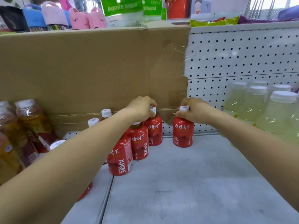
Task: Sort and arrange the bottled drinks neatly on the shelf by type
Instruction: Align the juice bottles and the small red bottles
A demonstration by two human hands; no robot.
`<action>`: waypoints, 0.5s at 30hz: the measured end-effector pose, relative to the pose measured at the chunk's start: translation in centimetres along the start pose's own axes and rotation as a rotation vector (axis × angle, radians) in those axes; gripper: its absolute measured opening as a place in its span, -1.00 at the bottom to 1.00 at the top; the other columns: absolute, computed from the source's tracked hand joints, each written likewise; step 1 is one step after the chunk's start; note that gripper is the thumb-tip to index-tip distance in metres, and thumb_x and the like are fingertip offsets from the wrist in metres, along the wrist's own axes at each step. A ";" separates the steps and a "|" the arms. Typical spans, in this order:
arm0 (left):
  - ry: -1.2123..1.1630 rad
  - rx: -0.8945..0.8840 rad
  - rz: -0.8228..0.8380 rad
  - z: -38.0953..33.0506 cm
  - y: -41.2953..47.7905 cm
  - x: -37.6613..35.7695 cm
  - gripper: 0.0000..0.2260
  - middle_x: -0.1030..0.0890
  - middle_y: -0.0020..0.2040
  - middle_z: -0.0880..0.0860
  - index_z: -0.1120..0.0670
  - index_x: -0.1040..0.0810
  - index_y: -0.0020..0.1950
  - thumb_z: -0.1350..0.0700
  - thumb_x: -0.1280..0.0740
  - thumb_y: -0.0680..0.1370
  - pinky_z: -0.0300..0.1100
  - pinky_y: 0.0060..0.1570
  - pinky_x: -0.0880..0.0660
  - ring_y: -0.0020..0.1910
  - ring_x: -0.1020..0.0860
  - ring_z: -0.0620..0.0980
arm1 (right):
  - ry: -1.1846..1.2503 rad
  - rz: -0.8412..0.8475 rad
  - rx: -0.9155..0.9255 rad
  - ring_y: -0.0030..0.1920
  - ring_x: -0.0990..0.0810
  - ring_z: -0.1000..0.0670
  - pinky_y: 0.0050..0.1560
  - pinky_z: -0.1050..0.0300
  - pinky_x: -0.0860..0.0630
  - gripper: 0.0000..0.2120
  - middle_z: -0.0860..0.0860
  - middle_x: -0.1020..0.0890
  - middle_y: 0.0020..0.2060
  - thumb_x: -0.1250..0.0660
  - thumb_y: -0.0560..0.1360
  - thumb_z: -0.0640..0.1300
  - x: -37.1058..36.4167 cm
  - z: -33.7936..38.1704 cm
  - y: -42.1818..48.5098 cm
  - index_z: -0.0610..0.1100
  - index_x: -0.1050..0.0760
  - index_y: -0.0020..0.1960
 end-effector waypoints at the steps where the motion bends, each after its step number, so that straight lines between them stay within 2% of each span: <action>1: -0.002 -0.004 -0.010 0.0 0.0 0.0 -0.60 -0.53 0.39 0.05 0.02 -0.50 0.41 0.09 -0.40 0.57 -0.12 0.20 -0.43 0.33 -0.50 0.10 | 0.024 0.006 0.024 -0.18 -0.58 0.01 -0.22 0.08 -0.55 -0.68 -0.02 -0.60 -0.09 -0.34 0.53 0.18 0.0 -0.1 0.0 -0.05 -0.45 0.09; 3: -0.008 -0.004 -0.018 0.1 0.2 0.0 -0.61 -0.55 0.36 0.05 0.01 -0.52 0.39 0.10 -0.42 0.56 -0.10 0.20 -0.47 0.30 -0.52 0.10 | 0.061 0.002 0.050 -0.25 -0.56 0.04 -0.30 0.12 -0.49 -0.73 0.00 -0.59 -0.13 -0.36 0.53 0.13 -0.2 -0.1 0.3 -0.04 -0.46 0.07; 5: -0.013 0.000 -0.014 0.1 0.3 0.1 -0.61 -0.56 0.34 0.06 0.00 -0.53 0.38 0.10 -0.43 0.55 -0.09 0.19 -0.49 0.28 -0.53 0.10 | 0.074 -0.017 0.070 -0.23 -0.56 0.05 -0.27 0.12 -0.49 -0.75 0.00 -0.58 -0.12 -0.36 0.53 0.11 -0.7 0.1 0.9 -0.04 -0.46 0.05; 10: -0.024 0.017 -0.010 0.3 0.3 0.2 -0.61 -0.55 0.34 0.06 -0.02 -0.53 0.37 0.11 -0.43 0.55 -0.09 0.18 -0.50 0.26 -0.53 0.10 | 0.120 -0.023 0.099 -0.12 -0.59 -0.02 -0.07 -0.01 -0.59 -0.74 -0.01 -0.58 -0.08 -0.36 0.54 0.09 -1.8 1.3 1.9 -0.05 -0.46 0.09; 15: -0.002 0.027 -0.008 0.5 0.2 0.2 -0.61 -0.55 0.33 0.06 -0.02 -0.54 0.37 0.11 -0.43 0.54 -0.09 0.16 -0.50 0.25 -0.54 0.10 | 0.107 -0.028 0.138 -0.04 -0.59 -0.06 0.02 -0.09 -0.59 -0.71 -0.03 -0.60 -0.02 -0.35 0.53 0.12 -2.5 2.1 2.4 -0.05 -0.48 0.13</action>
Point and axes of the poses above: each hand's wrist, its own y-axis towards the middle knuckle, its own x-axis out of the back of the hand, z = x × y, the point moved 1 cm from there along y, towards the middle knuckle
